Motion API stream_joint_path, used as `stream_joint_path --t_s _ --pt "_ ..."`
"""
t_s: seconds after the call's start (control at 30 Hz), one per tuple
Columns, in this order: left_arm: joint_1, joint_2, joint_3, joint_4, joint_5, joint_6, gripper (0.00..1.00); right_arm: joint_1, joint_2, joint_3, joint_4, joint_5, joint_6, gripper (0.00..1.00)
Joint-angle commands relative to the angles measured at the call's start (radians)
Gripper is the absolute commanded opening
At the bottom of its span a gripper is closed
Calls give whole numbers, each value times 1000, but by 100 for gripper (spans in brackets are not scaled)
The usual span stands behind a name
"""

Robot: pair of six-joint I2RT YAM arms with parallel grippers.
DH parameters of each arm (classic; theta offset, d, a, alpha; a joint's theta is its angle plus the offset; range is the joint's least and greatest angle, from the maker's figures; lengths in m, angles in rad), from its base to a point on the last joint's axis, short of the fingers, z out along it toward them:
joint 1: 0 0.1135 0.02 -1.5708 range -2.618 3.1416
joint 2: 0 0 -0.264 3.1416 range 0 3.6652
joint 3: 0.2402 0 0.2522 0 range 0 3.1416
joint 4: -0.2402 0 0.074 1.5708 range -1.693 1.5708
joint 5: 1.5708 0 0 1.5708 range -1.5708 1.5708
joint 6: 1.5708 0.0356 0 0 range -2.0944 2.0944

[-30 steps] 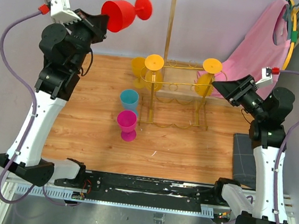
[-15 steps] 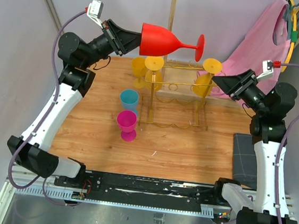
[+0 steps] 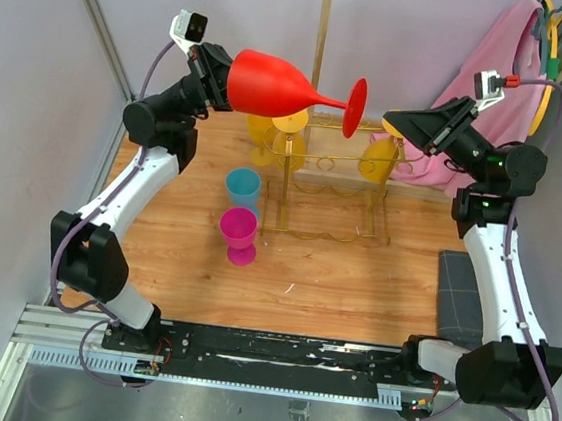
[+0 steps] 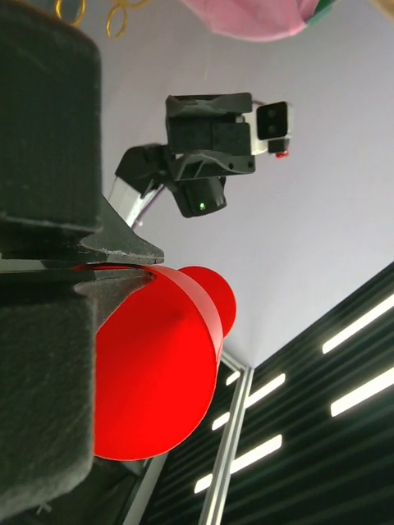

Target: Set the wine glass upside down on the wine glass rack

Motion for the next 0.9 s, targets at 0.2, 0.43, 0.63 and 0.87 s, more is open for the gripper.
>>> stream_joint_path --t_s 0.2,0.43,0.63,0.87 --pt "4 110 61 465 -89 -425 0 184 110 183 590 28 375 46" --pt "3 145 70 545 -153 -505 0 303 194 285 652 80 426 44" --pt "3 145 65 551 -161 -516 0 361 225 317 623 91 401 43" --pt "2 140 56 551 -161 -515 0 393 252 349 585 108 377 42"
